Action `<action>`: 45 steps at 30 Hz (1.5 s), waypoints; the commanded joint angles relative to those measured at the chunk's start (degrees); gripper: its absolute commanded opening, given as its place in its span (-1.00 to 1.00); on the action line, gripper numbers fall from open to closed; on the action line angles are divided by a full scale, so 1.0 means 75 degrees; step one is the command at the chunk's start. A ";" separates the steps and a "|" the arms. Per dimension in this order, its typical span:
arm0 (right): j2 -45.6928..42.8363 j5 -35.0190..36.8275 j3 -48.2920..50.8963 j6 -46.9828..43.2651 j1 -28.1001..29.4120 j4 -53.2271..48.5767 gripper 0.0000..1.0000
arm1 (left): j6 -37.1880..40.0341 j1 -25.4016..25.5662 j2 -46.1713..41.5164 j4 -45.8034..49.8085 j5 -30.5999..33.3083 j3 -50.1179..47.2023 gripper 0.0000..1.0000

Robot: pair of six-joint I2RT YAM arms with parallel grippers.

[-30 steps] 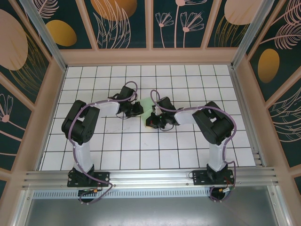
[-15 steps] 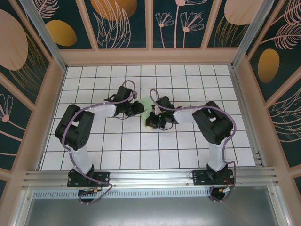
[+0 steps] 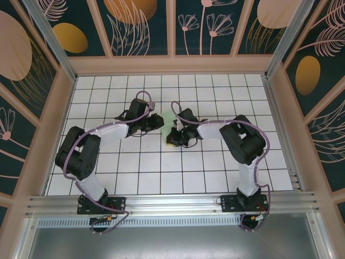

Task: Fold a paper plane with a square sheet of paper (pick it up from the middle)
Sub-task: Third fold the triangle at the center of the table.

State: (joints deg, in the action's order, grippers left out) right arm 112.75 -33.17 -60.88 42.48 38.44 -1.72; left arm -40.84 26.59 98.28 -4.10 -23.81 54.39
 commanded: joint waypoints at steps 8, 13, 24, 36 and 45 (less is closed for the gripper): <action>0.0583 0.0716 0.0031 0.0098 0.0056 -0.0734 -1.00 | -0.0133 0.0123 0.0313 -0.0438 -0.0495 -0.0269 -0.92; 0.0596 0.0707 0.0030 0.0104 0.0055 -0.0733 -1.00 | -0.0139 0.0123 0.0511 -0.0470 -0.0526 -0.0231 -0.92; 0.0597 0.0690 0.0078 0.0122 0.0054 -0.0683 -1.00 | -0.0062 0.0134 0.0918 -0.0422 -0.0454 -0.0110 -0.88; 0.0582 0.0688 0.0099 0.0148 0.0056 -0.0658 -1.00 | 0.0003 0.0144 0.1175 -0.0438 -0.0460 -0.0098 -0.86; 0.0565 0.0660 0.0161 0.0103 0.0052 -0.0615 -1.00 | 0.0212 0.0133 0.1367 -0.0409 -0.0259 0.0074 -0.78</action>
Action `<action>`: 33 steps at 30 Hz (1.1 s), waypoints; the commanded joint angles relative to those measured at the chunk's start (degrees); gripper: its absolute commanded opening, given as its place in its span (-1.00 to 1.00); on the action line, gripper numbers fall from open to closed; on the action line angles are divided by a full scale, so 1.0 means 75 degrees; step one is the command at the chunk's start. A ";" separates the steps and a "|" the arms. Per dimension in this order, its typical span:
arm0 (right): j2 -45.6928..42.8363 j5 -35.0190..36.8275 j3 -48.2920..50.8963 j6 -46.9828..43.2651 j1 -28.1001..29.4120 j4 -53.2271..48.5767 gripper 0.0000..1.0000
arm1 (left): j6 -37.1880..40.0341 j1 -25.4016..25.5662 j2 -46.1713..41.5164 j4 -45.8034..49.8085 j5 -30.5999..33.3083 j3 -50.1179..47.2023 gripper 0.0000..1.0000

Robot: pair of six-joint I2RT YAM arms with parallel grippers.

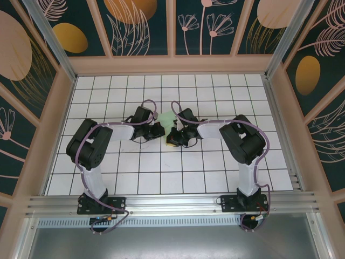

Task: Fold a paper plane with a square sheet of paper (pick it up from the middle)
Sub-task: Third fold the triangle at the center of the table.

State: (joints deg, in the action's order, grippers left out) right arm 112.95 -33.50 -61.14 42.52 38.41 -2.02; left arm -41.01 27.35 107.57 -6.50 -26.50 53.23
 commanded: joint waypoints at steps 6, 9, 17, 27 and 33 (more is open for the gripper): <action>0.0497 0.0716 0.0244 0.0023 0.0056 -0.0678 -1.00 | 0.0370 0.0036 0.0268 -0.0025 0.0357 0.0511 -0.72; 0.0469 0.0734 0.0267 0.0014 0.0058 -0.0705 -1.00 | 0.0505 0.0032 0.0225 0.0105 0.0452 0.0670 -0.70; 0.0480 0.0722 0.0200 0.0097 0.0064 -0.0683 -1.00 | 0.0161 0.0048 -0.0566 -0.0300 -0.0286 -0.0123 -0.73; 0.0528 0.0728 0.0113 0.0100 0.0064 -0.0773 -1.00 | 0.0103 0.0226 -0.0687 -0.0217 -0.0373 -0.0446 -0.92; 0.0521 0.0751 0.0085 0.0107 0.0055 -0.0813 -1.00 | 0.0146 0.0221 -0.0427 -0.0095 -0.0215 -0.0334 -0.98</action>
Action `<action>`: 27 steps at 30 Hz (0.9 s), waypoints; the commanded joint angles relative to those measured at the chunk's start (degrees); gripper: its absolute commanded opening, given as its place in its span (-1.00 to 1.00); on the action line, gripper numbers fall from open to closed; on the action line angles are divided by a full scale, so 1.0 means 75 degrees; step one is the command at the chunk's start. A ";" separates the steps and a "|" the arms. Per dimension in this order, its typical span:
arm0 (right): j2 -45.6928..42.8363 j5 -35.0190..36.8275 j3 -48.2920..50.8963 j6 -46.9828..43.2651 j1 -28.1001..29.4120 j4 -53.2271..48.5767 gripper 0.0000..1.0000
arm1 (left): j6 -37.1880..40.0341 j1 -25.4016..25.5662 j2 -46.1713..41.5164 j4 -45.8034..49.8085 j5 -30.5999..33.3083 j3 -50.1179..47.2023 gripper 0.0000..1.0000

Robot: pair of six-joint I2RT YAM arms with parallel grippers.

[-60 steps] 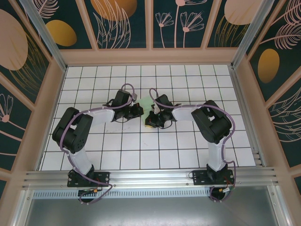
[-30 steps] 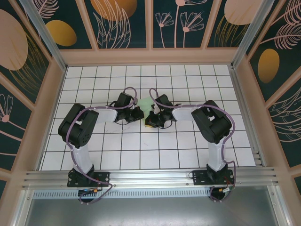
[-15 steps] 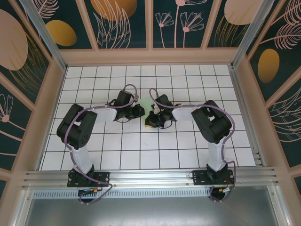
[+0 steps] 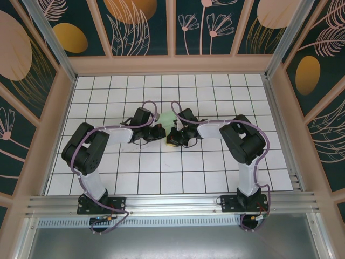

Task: Fold a paper plane with a square sheet of paper (pick it up from the middle)
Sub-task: Third fold the triangle at the center of the table.

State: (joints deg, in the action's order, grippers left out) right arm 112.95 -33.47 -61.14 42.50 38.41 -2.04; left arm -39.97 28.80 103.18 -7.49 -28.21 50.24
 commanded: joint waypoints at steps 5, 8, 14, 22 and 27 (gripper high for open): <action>0.0503 0.0760 0.0086 0.0107 0.0051 -0.0829 -1.00 | 0.0061 0.0025 0.0328 0.0169 0.0326 0.0189 -1.00; 0.0503 0.0759 0.0095 0.0110 0.0059 -0.0823 -1.00 | 0.0071 0.0027 0.0390 0.0153 0.0426 0.0244 -1.00; 0.0503 0.0748 0.0125 0.0092 0.0058 -0.0806 -1.00 | 0.0030 0.0022 0.0515 0.0084 0.0518 0.0337 -1.00; 0.0494 0.0707 0.0210 0.0053 0.0058 -0.0807 -1.00 | 0.0133 0.0028 0.0662 0.0163 0.0763 0.0537 -0.97; 0.0411 0.0669 0.0272 -0.0078 0.0057 -0.0842 -1.00 | 0.0264 0.0026 0.0830 0.0268 0.0968 0.0648 -0.97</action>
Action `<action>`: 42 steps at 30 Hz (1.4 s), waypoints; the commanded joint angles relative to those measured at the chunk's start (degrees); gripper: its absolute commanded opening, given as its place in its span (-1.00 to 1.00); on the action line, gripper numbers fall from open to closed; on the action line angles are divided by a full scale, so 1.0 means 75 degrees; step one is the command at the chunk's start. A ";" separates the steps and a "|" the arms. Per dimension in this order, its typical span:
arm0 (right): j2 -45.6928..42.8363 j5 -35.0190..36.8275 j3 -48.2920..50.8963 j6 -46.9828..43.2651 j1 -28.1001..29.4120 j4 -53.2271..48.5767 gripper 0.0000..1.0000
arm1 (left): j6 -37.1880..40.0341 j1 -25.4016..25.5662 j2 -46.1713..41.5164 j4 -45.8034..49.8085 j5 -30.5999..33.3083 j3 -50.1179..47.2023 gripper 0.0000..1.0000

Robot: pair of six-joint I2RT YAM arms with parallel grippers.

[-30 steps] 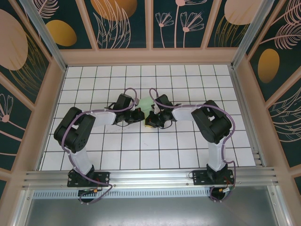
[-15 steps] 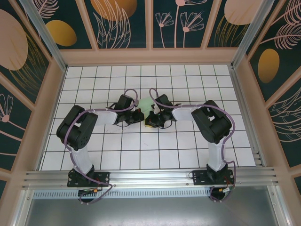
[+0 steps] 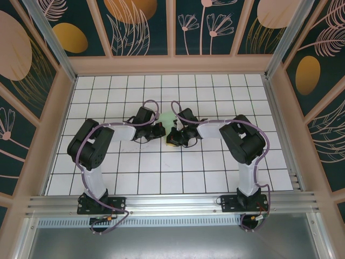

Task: Fold a paper plane with a square sheet of paper (pick it up from the middle)
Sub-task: Third fold the triangle at the center of the table.

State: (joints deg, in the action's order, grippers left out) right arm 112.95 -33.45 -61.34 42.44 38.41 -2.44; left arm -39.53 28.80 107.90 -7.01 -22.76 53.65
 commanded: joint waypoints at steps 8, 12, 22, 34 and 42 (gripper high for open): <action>-0.0119 0.0300 0.0440 -0.0215 0.0028 0.0003 -1.00 | 0.0336 0.0026 0.0373 0.0327 0.0350 0.0238 -0.98; -0.0541 0.0458 0.0373 -0.0046 -0.0191 0.0640 -0.95 | 0.0430 0.0028 0.0332 0.0437 0.0352 0.0335 -0.99; -0.0407 0.0540 -0.0016 -0.0314 -0.0629 0.0748 -0.90 | 0.0568 0.0028 0.0400 0.0582 0.0317 0.0552 -1.00; 0.0260 0.0584 -0.0818 -0.0725 -0.0817 0.0303 -0.92 | 0.0583 0.0027 0.0411 0.0676 0.0352 0.0593 -1.00; 0.0520 0.0875 -0.0833 -0.0768 -0.0901 0.0129 -0.94 | 0.0641 0.0027 0.0438 0.0770 0.0346 0.0652 -1.00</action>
State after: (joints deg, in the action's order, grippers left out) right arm 115.13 -28.47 -66.28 37.95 31.83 0.43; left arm -36.12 28.84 109.69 -3.62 -21.39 57.41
